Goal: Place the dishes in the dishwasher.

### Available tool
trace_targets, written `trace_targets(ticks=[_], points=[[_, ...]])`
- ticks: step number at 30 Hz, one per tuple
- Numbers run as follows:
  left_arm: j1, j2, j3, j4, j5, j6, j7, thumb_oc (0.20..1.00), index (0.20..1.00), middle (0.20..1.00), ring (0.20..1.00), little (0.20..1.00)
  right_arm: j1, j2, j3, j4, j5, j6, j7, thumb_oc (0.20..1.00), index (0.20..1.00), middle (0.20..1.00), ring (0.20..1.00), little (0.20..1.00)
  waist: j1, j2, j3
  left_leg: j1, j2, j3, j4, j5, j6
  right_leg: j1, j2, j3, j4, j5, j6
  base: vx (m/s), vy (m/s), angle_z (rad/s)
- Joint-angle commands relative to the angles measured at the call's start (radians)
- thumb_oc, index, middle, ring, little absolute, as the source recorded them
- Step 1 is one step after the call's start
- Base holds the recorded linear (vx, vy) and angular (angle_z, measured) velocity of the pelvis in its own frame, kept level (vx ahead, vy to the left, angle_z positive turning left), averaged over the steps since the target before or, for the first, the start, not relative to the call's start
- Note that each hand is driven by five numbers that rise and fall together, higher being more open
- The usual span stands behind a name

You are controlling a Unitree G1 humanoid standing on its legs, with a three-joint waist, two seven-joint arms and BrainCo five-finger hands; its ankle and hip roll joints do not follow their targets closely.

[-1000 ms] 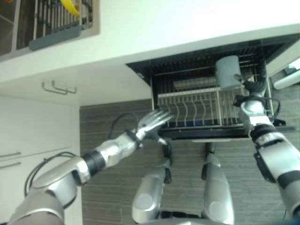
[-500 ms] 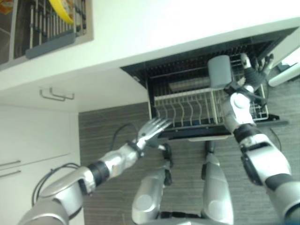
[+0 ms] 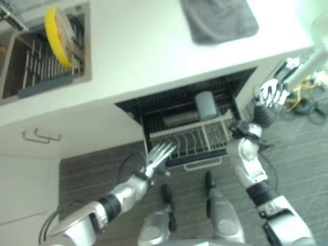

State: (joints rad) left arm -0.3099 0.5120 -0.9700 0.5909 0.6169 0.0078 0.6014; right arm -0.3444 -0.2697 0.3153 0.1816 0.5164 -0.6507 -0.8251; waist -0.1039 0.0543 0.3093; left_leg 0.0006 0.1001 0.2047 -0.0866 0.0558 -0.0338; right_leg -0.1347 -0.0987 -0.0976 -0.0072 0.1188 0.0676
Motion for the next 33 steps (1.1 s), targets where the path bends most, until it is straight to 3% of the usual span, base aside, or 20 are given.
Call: trace_targets(ticks=[1, 4, 5, 11, 13, 14, 17, 20, 22, 24, 26, 28, 30, 32, 33], points=[[0.016, -0.017, 0.1, -0.013, -0.081, -0.022, 0.165, 1.0, 1.0, 1.0, 1.0, 1.0, 0.046, -0.046, 0.019, -0.104, 0.05, -0.058, 0.193, 1.0, 1.0, 1.0, 1.0, 1.0, 0.01, -0.004, -0.065, -0.033, 0.039, -0.022, 0.014, 0.062, -0.027, 0.061, -0.077, -0.003, 0.095, -0.096, 0.021, 0.19, 0.113, 0.03], [0.091, -0.025, 0.249, -0.061, -0.168, -0.07, 0.226, 1.0, 1.0, 1.0, 1.0, 1.0, 0.17, -0.107, 0.001, -0.224, 0.087, 0.004, 0.347, 1.0, 1.0, 1.0, 1.0, 1.0, 0.022, -0.018, -0.139, 0.01, 0.042, -0.014, 0.013, 0.049, -0.025, 0.117, -0.079, -0.018, 0.073, -0.096, 0.019, 0.2, 0.141, 0.04], [0.114, -0.02, 0.301, -0.09, -0.201, -0.118, 0.24, 1.0, 1.0, 1.0, 1.0, 1.0, 0.2, -0.121, -0.013, -0.253, 0.096, 0.021, 0.391, 1.0, 1.0, 1.0, 1.0, 1.0, 0.027, -0.022, -0.153, 0.02, 0.04, -0.015, 0.013, 0.044, -0.024, 0.133, -0.081, -0.024, 0.067, -0.096, 0.019, 0.13, 0.156, 0.09], [0.256, 0.024, 0.585, -0.316, -0.333, -0.286, 0.191, 1.0, 1.0, 1.0, 1.0, 1.0, 0.327, -0.162, -0.129, -0.385, 0.128, 0.095, 0.618, 1.0, 1.0, 1.0, 1.0, 1.0, 0.064, -0.05, -0.207, 0.066, 0.011, -0.059, 0.008, 0.018, -0.004, 0.202, -0.084, -0.063, 0.051, -0.093, 0.026, 0.05, 0.153, 0.12], [0.301, 0.014, 0.668, -0.409, -0.452, -0.413, 0.081, 1.0, 1.0, 1.0, 1.0, 1.0, 0.345, -0.167, -0.153, -0.423, 0.059, 0.108, 0.656, 1.0, 1.0, 1.0, 1.0, 1.0, 0.09, -0.067, -0.218, 0.075, -0.02, -0.093, 0.006, 0.001, 0.016, 0.22, -0.093, -0.077, 0.051, -0.087, 0.037, -0.01, 0.241, 0.22], [0.324, 0.003, 0.713, -0.478, -0.526, -0.461, 0.004, 1.0, 1.0, 1.0, 1.0, 1.0, 0.349, -0.178, -0.162, -0.428, 0.012, 0.159, 0.667, 1.0, 1.0, 1.0, 1.0, 1.0, 0.104, -0.079, -0.223, 0.08, -0.045, -0.118, 0.004, -0.008, 0.033, 0.221, -0.104, -0.077, 0.058, -0.063, 0.054, -0.03, 0.24, 0.32], [0.346, 0.002, 0.785, -0.577, -0.667, -0.54, -0.185, 1.0, 1.0, 1.0, 1.0, 1.0, 0.345, -0.193, -0.177, -0.412, -0.021, 0.215, 0.672, 1.0, 1.0, 1.0, 1.0, 1.0, 0.124, -0.097, -0.228, 0.075, -0.092, -0.153, -0.001, -0.018, 0.066, 0.201, -0.135, -0.052, 0.09, 0.026, 0.088, -0.04, 0.196, 0.3], [0.342, 0.02, 0.822, -0.63, -0.716, -0.533, -0.266, 1.0, 1.0, 1.0, 1.0, 1.0, 0.344, -0.2, -0.191, -0.392, -0.044, 0.233, 0.684, 1.0, 1.0, 1.0, 1.0, 1.0, 0.134, -0.098, -0.229, 0.063, -0.109, -0.172, -0.001, -0.022, 0.084, 0.174, -0.122, -0.039, 0.14, 0.044, 0.097, -0.04, 0.096, 0.08], [0.339, 0.038, 0.865, -0.646, -0.717, -0.529, -0.274, 1.0, 1.0, 1.0, 1.0, 1.0, 0.328, -0.203, -0.198, -0.372, -0.006, 0.251, 0.716, 1.0, 1.0, 1.0, 1.0, 1.0, 0.151, -0.098, -0.231, 0.053, -0.115, -0.16, -0.001, -0.02, 0.09, 0.164, -0.066, -0.066, 0.186, 0.01, 0.091, -0.02, 0.077, 0.0], [0.339, 0.044, 0.905, -0.656, -0.76, -0.54, -0.295, 1.0, 1.0, 1.0, 1.0, 1.0, 0.323, -0.212, -0.207, -0.369, 0.004, 0.256, 0.728, 1.0, 1.0, 1.0, 1.0, 1.0, 0.163, -0.102, -0.233, 0.046, -0.131, -0.156, -0.001, -0.018, 0.091, 0.155, 0.004, -0.088, 0.209, -0.029, 0.065, 0.0, 0.041, -0.08], [0.355, 0.038, 0.952, -0.681, -0.731, -0.54, -0.269, 1.0, 1.0, 1.0, 1.0, 1.0, 0.302, -0.208, -0.206, -0.359, 0.018, 0.257, 0.75, 1.0, 1.0, 1.0, 1.0, 1.0, 0.194, -0.102, -0.231, 0.046, -0.132, -0.123, -0.001, -0.015, 0.083, 0.16, -0.001, -0.162, 0.18, -0.052, 0.056, 0.01, -0.026, -0.08], [0.35, 0.038, 0.967, -0.654, -0.709, -0.539, -0.241, 1.0, 1.0, 1.0, 1.0, 1.0, 0.288, -0.204, -0.194, -0.347, 0.063, 0.283, 0.775, 1.0, 1.0, 1.0, 1.0, 1.0, 0.186, -0.094, -0.234, 0.062, -0.135, -0.129, 0.015, -0.02, 0.079, 0.181, 0.027, -0.133, 0.128, -0.097, 0.016, 0.05, -0.089, -0.45], [0.352, 0.032, 0.972, -0.673, -0.72, -0.547, -0.245, 1.0, 1.0, 1.0, 1.0, 1.0, 0.285, -0.218, -0.194, -0.343, 0.038, 0.273, 0.766, 1.0, 1.0, 1.0, 1.0, 1.0, 0.18, -0.1, -0.225, 0.032, -0.134, -0.064, 0.167, -0.059, 0.059, 0.207, 0.019, -0.149, 0.092, -0.126, -0.016, 0.05, -0.055, 0.0], [0.355, 0.019, 0.974, -0.691, -0.684, -0.534, -0.252, 1.0, 1.0, 1.0, 1.0, 1.0, 0.285, -0.233, -0.204, -0.334, 0.011, 0.26, 0.742, 1.0, 1.0, 1.0, 1.0, 1.0, 0.182, -0.105, -0.201, -0.048, -0.116, -0.065, 0.324, -0.025, 0.026, 0.227, 0.015, -0.145, 0.07, -0.118, -0.034, 0.03, 0.045, 0.36], [0.355, 0.021, 0.978, -0.688, -0.678, -0.539, -0.254, 1.0, 1.0, 1.0, 1.0, 1.0, 0.28, -0.238, -0.208, -0.329, 0.017, 0.259, 0.734, 1.0, 1.0, 1.0, 1.0, 1.0, 0.182, -0.102, -0.194, -0.065, -0.095, -0.083, 0.333, -0.008, 0.014, 0.229, 0.015, -0.143, 0.071, -0.119, -0.036, 0.04, 0.273, 0.21]])
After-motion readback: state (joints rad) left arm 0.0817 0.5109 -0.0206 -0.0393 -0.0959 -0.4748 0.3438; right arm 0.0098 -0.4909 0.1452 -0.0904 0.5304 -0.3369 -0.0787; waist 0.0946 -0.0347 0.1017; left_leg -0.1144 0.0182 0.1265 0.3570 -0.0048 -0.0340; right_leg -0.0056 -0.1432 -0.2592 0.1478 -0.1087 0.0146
